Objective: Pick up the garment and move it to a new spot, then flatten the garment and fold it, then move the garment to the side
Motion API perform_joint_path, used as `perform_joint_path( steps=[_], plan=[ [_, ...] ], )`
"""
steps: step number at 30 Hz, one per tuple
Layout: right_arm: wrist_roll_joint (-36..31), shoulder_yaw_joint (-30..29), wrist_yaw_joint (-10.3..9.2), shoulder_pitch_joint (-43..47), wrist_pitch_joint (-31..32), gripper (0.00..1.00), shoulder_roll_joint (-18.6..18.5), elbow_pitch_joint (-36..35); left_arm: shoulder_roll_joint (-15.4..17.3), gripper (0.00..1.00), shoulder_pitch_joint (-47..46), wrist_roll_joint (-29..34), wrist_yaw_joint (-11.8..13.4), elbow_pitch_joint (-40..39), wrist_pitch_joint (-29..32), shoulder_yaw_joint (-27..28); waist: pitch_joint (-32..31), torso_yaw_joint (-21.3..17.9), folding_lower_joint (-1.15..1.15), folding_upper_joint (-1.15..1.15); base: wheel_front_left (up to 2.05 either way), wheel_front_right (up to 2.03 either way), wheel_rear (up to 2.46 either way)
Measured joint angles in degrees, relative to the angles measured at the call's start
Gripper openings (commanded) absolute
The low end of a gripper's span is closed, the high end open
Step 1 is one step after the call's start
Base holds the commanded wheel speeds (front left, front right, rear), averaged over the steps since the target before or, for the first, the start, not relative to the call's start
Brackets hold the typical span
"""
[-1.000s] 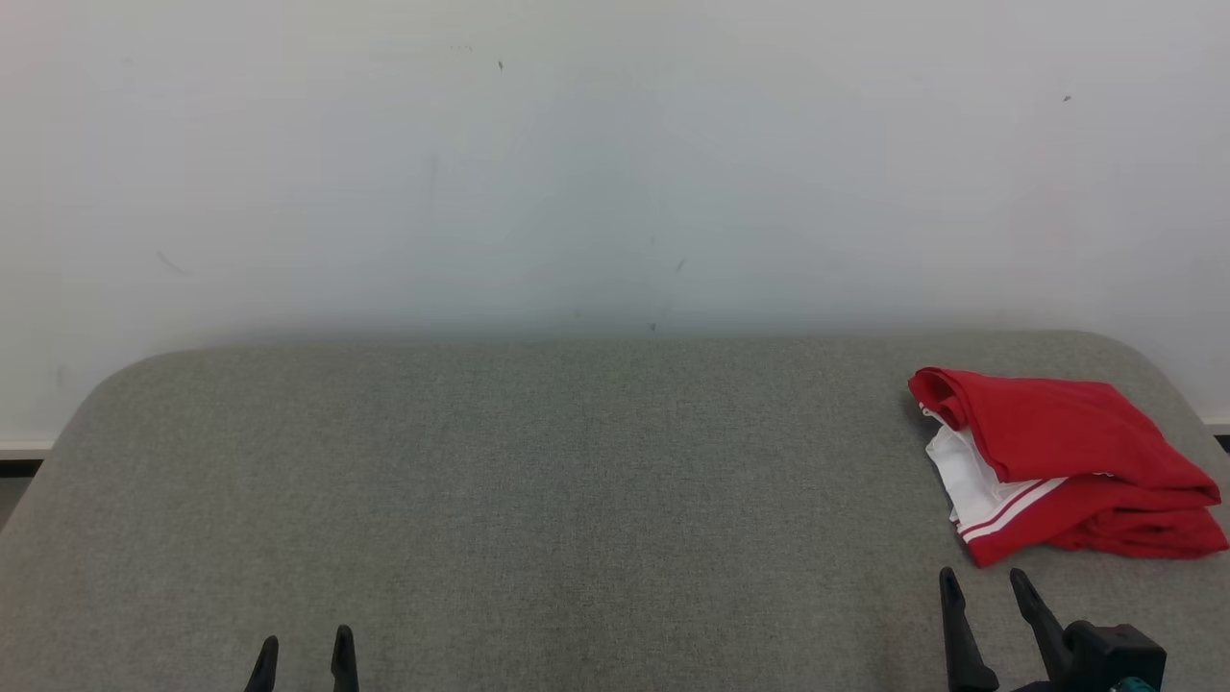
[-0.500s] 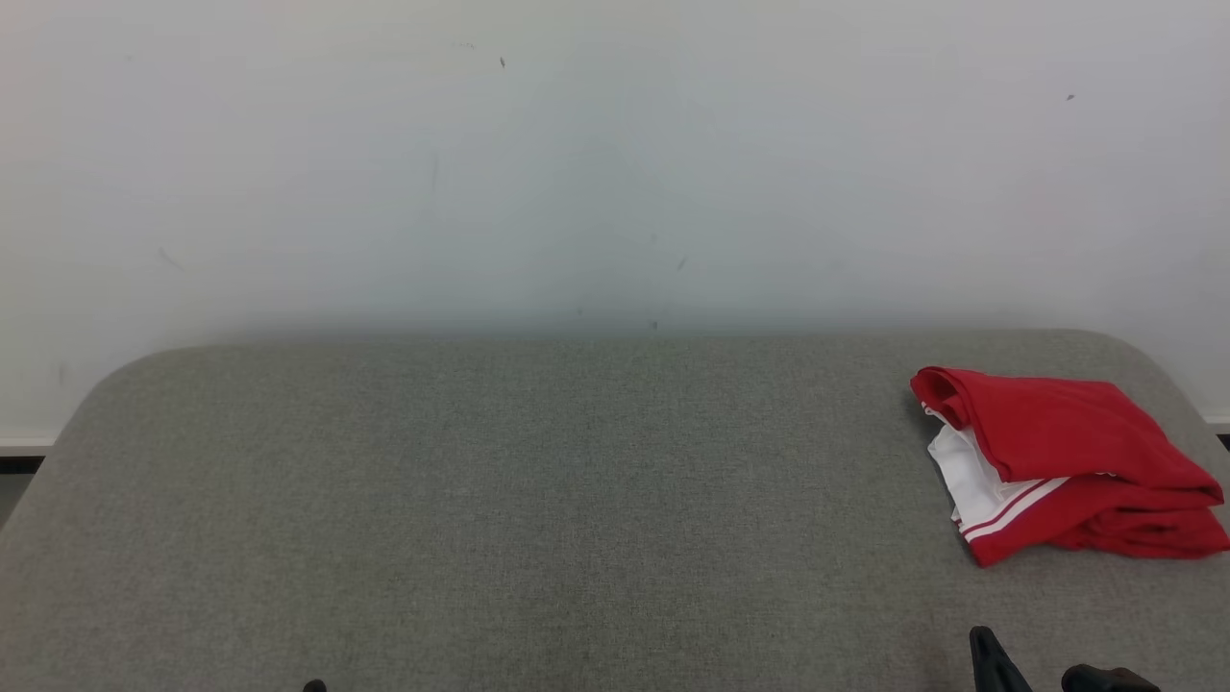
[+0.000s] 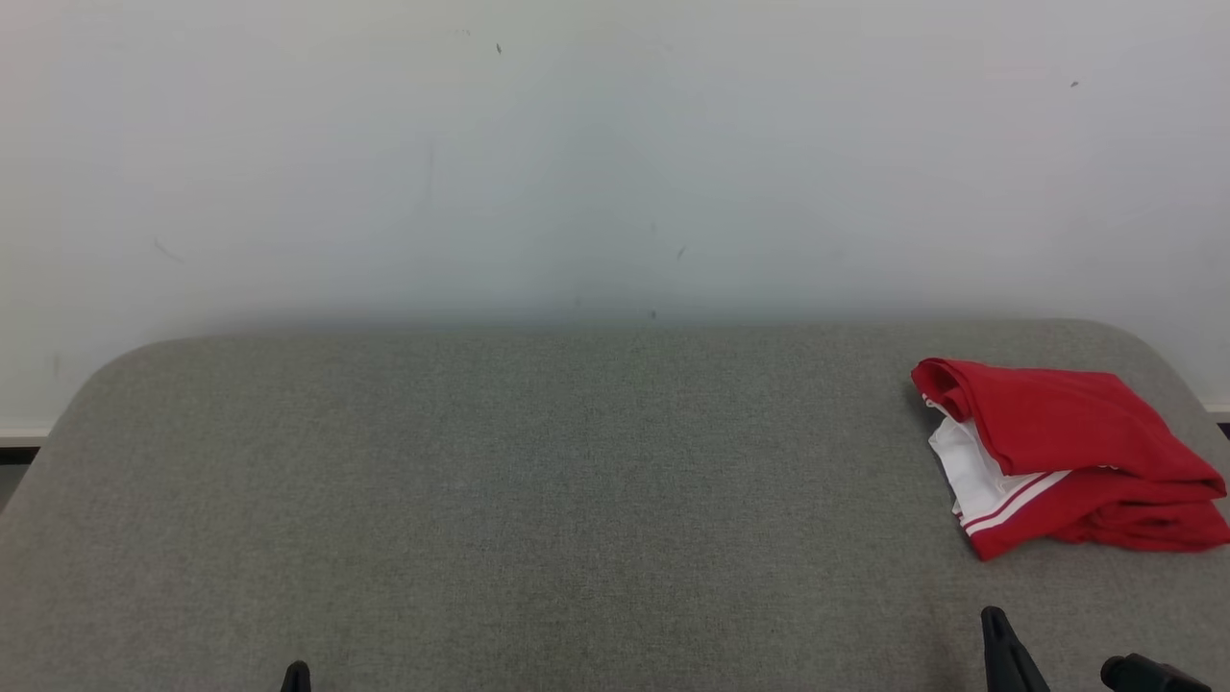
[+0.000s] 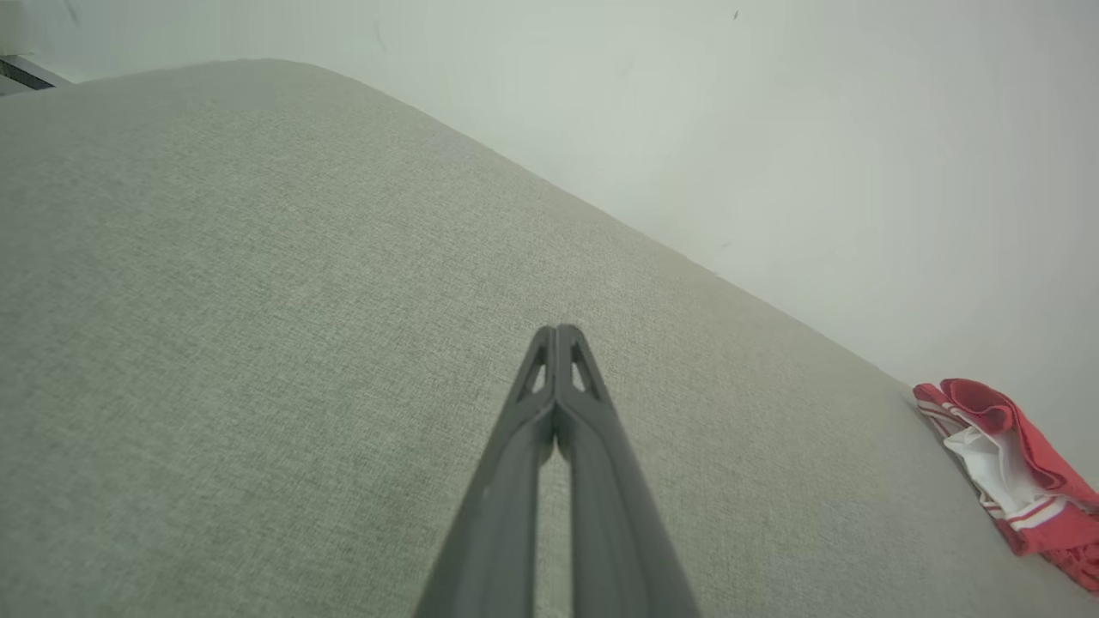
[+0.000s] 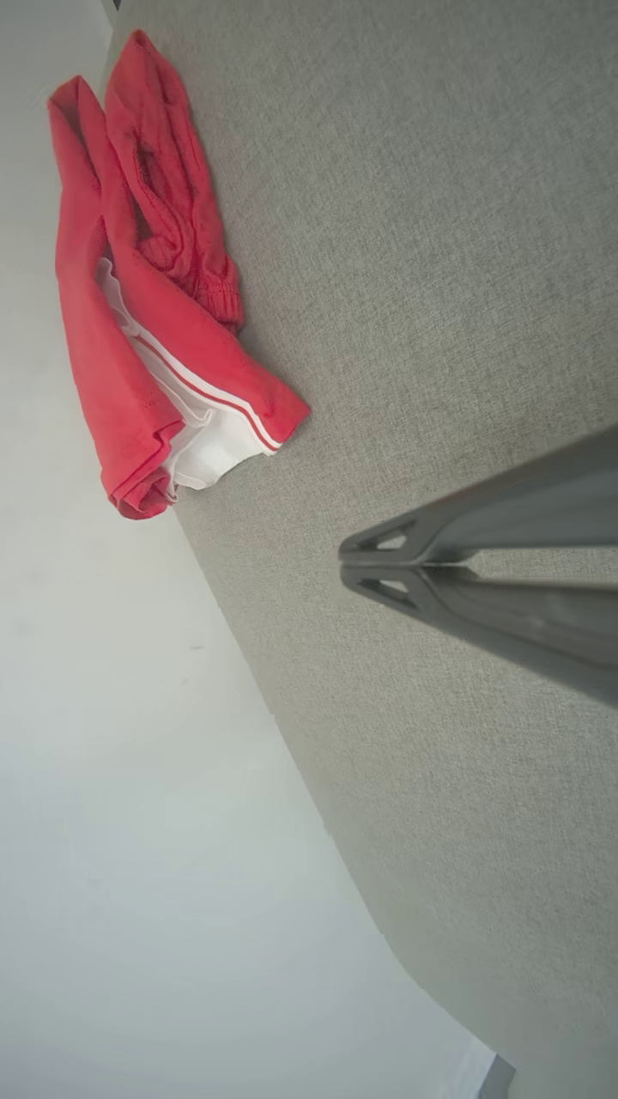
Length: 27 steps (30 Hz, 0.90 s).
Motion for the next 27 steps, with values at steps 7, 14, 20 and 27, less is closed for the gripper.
perform_joint_path(
  steps=[7,14,20,27],
  plan=[
    [6.8,0.0,0.0,-0.5,0.8,0.0,0.0,-0.9,0.0,0.0,-1.4,-6.0,0.0,0.0,2.0,0.5,0.5,-0.1,0.0,0.0,0.0,0.0,0.0],
    [13.0,0.0,0.0,-0.9,1.4,0.0,0.0,-1.6,0.0,0.0,-2.6,-11.9,0.0,0.0,3.9,0.9,0.9,-0.1,0.0,0.0,0.0,0.0,0.0],
    [17.9,-0.1,0.0,-1.4,1.9,0.0,0.0,-2.1,0.0,0.0,-3.5,-16.3,0.0,0.0,5.3,1.3,1.3,-0.2,0.0,0.0,0.0,0.0,0.0],
    [23.3,-0.2,0.0,-1.8,2.5,0.0,0.0,-2.7,0.0,0.0,-4.6,-21.4,0.0,0.0,6.9,1.7,1.8,-0.2,0.0,0.0,0.0,0.0,0.0]
  ],
)
